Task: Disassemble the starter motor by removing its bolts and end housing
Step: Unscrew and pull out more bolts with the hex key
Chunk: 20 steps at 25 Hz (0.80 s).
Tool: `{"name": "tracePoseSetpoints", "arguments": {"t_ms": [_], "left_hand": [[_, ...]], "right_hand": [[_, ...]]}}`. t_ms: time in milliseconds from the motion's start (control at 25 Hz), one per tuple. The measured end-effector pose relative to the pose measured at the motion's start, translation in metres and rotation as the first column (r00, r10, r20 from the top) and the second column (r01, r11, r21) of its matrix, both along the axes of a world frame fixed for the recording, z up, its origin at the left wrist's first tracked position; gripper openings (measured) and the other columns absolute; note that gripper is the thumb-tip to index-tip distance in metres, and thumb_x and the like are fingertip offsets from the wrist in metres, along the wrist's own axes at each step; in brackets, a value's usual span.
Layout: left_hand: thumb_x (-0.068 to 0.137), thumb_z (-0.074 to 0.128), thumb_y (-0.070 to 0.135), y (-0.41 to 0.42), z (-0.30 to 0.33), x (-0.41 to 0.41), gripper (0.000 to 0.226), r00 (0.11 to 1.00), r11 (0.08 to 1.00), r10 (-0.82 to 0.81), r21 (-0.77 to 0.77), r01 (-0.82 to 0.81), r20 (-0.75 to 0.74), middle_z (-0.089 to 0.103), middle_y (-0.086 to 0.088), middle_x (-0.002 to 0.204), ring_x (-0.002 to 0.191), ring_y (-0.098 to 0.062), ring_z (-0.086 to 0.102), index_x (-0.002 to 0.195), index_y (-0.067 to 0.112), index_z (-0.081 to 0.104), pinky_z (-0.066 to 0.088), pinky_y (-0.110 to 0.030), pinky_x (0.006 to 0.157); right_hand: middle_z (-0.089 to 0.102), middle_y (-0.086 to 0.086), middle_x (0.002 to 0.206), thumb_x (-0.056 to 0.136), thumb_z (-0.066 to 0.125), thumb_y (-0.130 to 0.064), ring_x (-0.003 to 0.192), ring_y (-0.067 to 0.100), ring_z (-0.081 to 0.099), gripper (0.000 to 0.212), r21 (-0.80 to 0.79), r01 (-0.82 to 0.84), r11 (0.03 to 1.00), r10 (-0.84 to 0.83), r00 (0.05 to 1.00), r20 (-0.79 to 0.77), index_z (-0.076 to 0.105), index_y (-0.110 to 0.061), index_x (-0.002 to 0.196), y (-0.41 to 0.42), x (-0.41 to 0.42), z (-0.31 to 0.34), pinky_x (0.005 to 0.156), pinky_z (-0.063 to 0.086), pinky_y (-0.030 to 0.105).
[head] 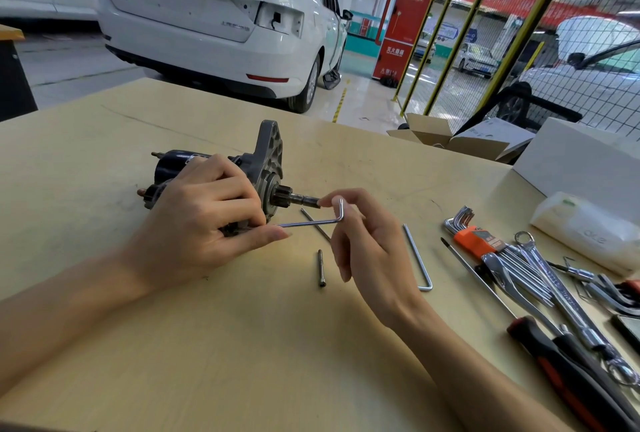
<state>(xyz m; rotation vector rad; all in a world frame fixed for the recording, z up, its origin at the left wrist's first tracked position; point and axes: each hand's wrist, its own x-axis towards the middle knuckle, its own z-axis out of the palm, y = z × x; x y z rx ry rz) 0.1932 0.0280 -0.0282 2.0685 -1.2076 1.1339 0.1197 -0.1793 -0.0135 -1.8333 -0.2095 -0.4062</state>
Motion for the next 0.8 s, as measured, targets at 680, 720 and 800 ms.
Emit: {"name": "tracePoseSetpoints", "arguments": {"t_ms": [680, 720, 800], "left_hand": [[0.092, 0.059, 0.047, -0.001, 0.0019, -0.0034, 0.046, 1.0, 1.0, -0.011, 0.001, 0.011, -0.011, 0.064, 0.008, 0.071, 0.082, -0.016, 0.051, 0.06, 0.015, 0.069, 0.04, -0.038, 0.074], [0.093, 0.059, 0.047, -0.0011, 0.0016, -0.003, 0.046, 1.0, 1.0, -0.011, 0.0, 0.011, -0.011, 0.064, 0.008, 0.071, 0.082, -0.016, 0.051, 0.06, 0.015, 0.069, 0.04, -0.038, 0.075], [0.092, 0.06, 0.047, -0.0011, 0.0012, -0.0024, 0.046, 1.0, 1.0, -0.012, -0.001, 0.012, -0.012, 0.064, 0.008, 0.071, 0.082, -0.016, 0.051, 0.06, 0.016, 0.069, 0.04, -0.038, 0.076]], "right_hand": [[0.043, 0.0, 0.044, 0.087, 0.042, -0.008, 0.042, 0.008, 0.036, 0.027, -0.009, -0.14, 0.99, 0.14, 0.99, -0.005, 0.069, -0.01, 0.087, 0.0008, -0.0026, -0.0013, 0.047, 0.032, 0.019], [0.043, 0.004, 0.047, 0.091, 0.043, -0.008, 0.042, 0.007, 0.037, 0.025, -0.015, -0.094, 0.995, 0.094, 0.996, -0.01, 0.068, -0.013, 0.091, 0.0009, -0.0015, -0.002, 0.046, 0.033, 0.019], [0.045, 0.004, 0.049, 0.098, 0.044, -0.009, 0.044, 0.007, 0.039, 0.024, -0.043, -0.015, 0.999, 0.014, 1.0, -0.017, 0.066, -0.019, 0.096, 0.0016, 0.0002, -0.0028, 0.046, 0.035, 0.021]]}}
